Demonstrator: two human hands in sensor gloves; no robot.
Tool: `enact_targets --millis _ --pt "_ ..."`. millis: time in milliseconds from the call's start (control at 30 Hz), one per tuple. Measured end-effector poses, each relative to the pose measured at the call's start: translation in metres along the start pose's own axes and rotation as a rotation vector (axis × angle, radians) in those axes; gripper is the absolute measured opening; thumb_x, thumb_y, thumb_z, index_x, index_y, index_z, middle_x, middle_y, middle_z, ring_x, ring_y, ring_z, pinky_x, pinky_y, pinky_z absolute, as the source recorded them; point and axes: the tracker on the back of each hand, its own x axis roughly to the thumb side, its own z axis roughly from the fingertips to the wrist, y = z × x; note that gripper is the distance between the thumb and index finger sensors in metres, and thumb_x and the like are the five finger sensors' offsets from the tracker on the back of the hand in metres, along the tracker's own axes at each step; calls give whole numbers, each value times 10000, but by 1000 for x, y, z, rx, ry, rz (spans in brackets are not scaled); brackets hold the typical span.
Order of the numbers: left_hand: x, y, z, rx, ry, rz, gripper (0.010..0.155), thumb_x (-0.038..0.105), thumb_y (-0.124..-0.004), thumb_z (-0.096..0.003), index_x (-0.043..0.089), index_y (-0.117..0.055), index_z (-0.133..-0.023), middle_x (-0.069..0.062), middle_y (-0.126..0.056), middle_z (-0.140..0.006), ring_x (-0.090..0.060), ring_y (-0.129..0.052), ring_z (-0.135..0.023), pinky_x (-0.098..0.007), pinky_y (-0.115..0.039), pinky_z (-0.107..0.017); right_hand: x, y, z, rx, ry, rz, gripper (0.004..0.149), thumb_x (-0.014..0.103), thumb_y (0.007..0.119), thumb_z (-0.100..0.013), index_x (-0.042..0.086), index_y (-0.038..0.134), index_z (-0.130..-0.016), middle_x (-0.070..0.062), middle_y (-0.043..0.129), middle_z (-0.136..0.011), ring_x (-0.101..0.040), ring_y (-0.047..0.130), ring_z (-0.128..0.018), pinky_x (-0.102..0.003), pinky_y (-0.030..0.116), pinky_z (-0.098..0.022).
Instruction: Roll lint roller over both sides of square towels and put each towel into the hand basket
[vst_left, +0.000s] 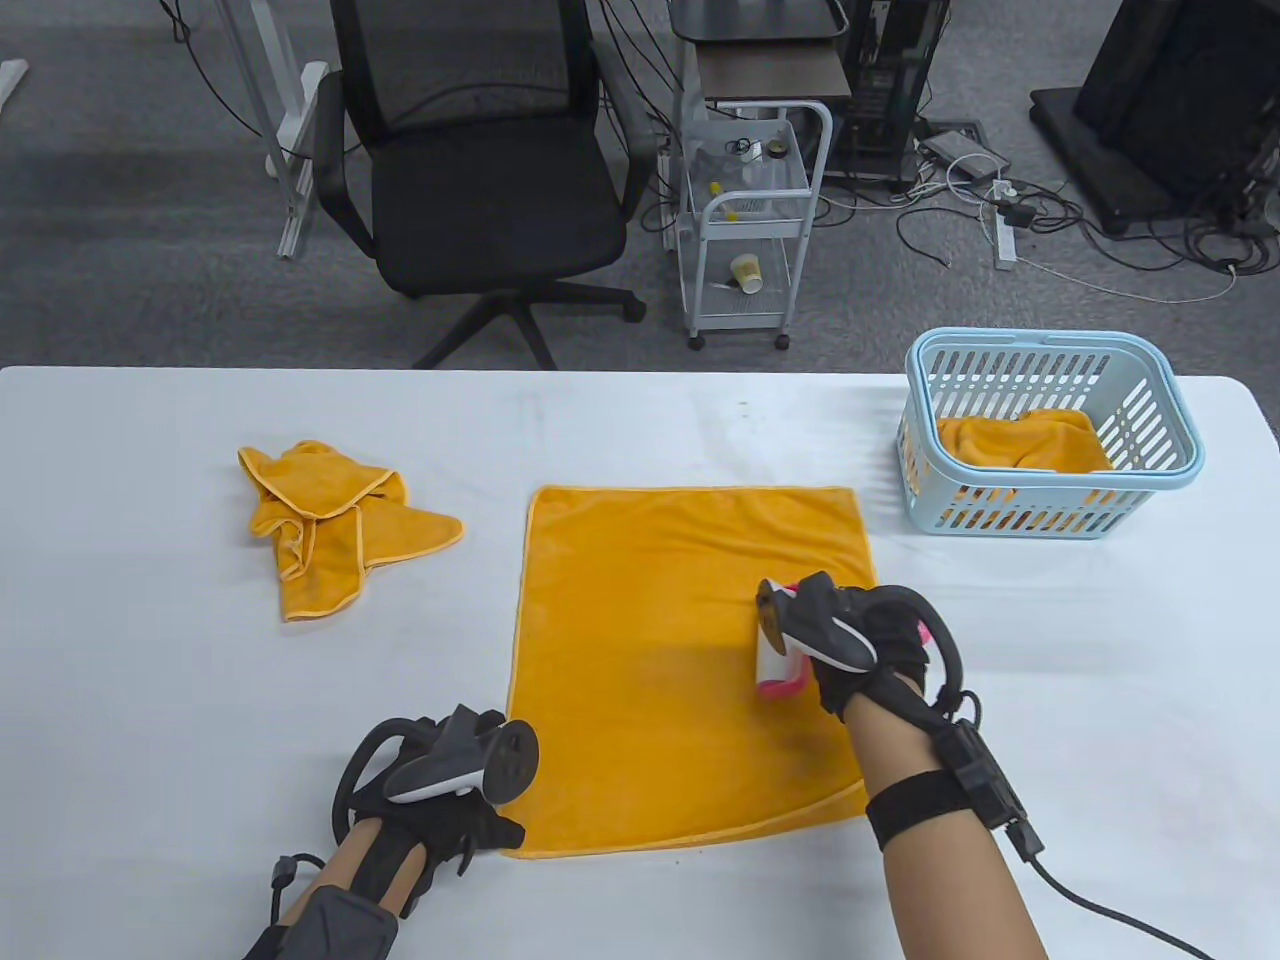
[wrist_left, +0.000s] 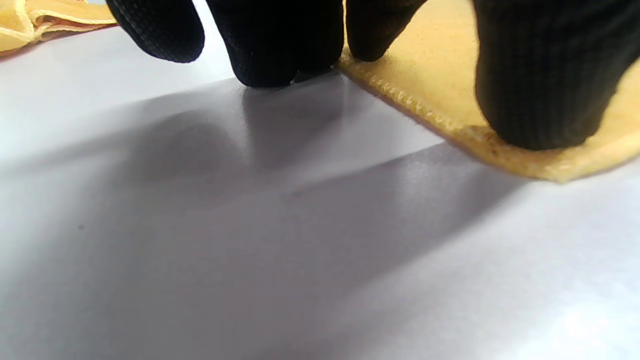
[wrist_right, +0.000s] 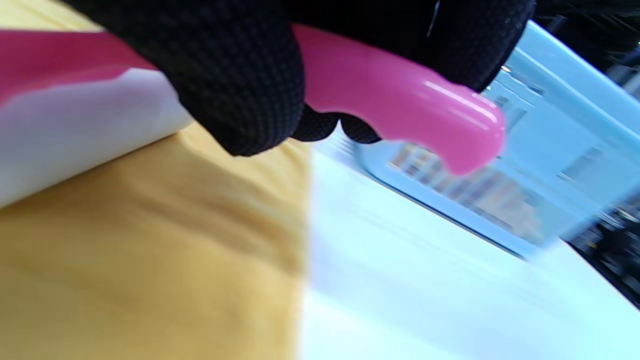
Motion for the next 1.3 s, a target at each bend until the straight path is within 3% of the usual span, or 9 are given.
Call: enact_targets --millis 100,167,433,533,633,733,1033,1300 --pt "0 0 0 0 0 0 929 657 -878 -323 318 -472 -1087 -51 -453 -1191 -379 -630 -1038 -689 -522 -742 -24 14 5 33 46 -32 585 237 932 -458 295 726 -1002 -56 821 -952 -375 837 -875 -620 726 -618" --pt "0 0 0 0 0 0 930 657 -878 -323 318 -471 -1087 -51 -453 -1190 -380 -630 -1037 -690 -522 -742 -24 12 11 -9 23 -90 593 236 930 -460 292 716 -1010 -67 809 -960 -385 833 -878 -626 724 -617" --pt "0 0 0 1 1 4 929 656 -879 -323 319 -470 -1087 -51 -451 -1190 -379 -626 -1039 -690 -520 -742 55 -23 59 -185 -334 -236 622 281 927 -459 267 682 -1030 -68 824 -948 -372 887 -838 -584 775 -587" --pt "0 0 0 1 3 7 929 656 -880 -322 320 -471 -1085 -50 -451 -1189 -379 -626 -1037 -690 -521 -741 80 -23 66 -196 -398 -198 625 294 927 -458 271 679 -1031 -69 830 -943 -366 899 -825 -574 784 -580" --pt "0 0 0 2 6 9 929 656 -880 -321 318 -473 -1085 -50 -452 -1189 -380 -627 -1036 -690 -521 -742 84 -16 66 -193 -402 -195 624 299 922 -457 274 675 -1030 -67 834 -937 -362 903 -819 -573 787 -577" --pt "0 0 0 2 6 9 929 655 -881 -321 318 -474 -1084 -51 -454 -1188 -380 -627 -1036 -689 -522 -741 66 -7 61 -173 -364 -196 622 275 927 -460 286 677 -1029 -71 834 -936 -373 887 -827 -594 767 -585" --pt "0 0 0 1 9 7 929 656 -881 -320 319 -474 -1084 -48 -453 -1189 -378 -629 -1036 -690 -522 -741 -34 37 42 -32 -133 -150 597 219 950 -453 286 730 -1003 -67 843 -930 -383 851 -856 -626 725 -610" --pt "0 0 0 1 9 7 929 656 -881 -320 322 -471 -1084 -46 -451 -1188 -374 -627 -1037 -690 -521 -741 -60 64 41 -34 -109 -352 578 217 950 -453 273 756 -994 -67 829 -946 -385 837 -875 -622 726 -614"
